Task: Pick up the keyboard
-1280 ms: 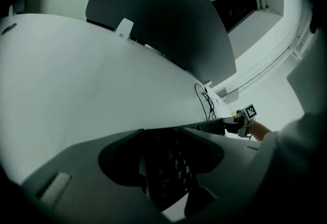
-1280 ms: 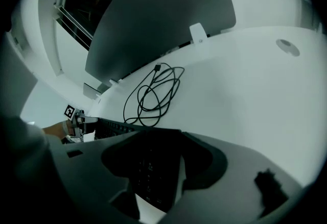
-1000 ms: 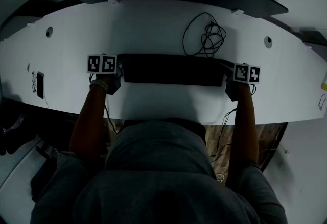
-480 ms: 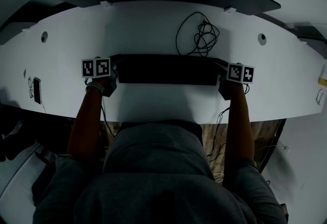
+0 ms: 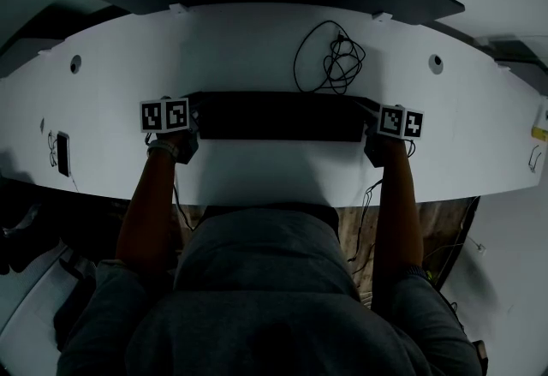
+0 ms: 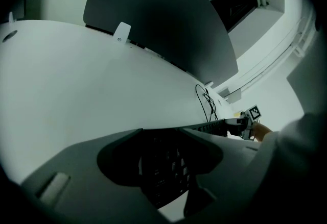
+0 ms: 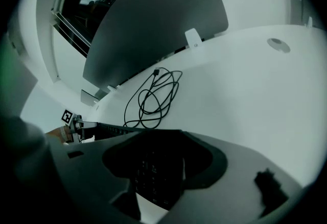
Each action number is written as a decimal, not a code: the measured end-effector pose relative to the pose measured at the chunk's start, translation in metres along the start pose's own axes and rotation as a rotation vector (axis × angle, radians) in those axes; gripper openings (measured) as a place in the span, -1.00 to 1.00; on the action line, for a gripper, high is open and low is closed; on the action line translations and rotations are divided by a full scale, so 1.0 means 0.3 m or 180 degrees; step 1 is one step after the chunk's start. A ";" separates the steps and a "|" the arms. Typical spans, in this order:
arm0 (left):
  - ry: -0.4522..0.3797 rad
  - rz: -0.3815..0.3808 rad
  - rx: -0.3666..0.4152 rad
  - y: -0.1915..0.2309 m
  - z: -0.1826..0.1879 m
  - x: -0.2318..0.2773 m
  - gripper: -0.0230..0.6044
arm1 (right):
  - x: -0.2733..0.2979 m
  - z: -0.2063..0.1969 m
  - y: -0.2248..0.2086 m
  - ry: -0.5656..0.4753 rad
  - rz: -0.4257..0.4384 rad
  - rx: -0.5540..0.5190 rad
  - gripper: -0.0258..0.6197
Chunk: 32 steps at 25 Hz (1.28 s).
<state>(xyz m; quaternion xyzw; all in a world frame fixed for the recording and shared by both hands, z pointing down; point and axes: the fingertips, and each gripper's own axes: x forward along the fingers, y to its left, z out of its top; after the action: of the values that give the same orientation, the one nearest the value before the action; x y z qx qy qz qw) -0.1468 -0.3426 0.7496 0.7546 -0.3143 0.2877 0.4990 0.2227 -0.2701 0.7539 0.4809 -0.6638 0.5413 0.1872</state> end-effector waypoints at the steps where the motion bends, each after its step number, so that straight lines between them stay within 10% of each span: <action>1: -0.0016 0.0000 0.0016 -0.004 -0.001 -0.009 -0.27 | -0.006 -0.001 0.007 -0.0014 0.0003 -0.0019 -0.24; 32: -0.1280 -0.0119 0.0794 -0.219 0.293 -0.533 -0.27 | -0.409 0.268 0.488 -0.1364 -0.0004 -0.0865 -0.24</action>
<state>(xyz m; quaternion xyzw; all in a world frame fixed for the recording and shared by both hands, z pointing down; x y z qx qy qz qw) -0.1881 -0.3748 0.5628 0.8582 -0.3553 0.1589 0.3345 0.1787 -0.2959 0.5530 0.5555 -0.7547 0.3328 0.1055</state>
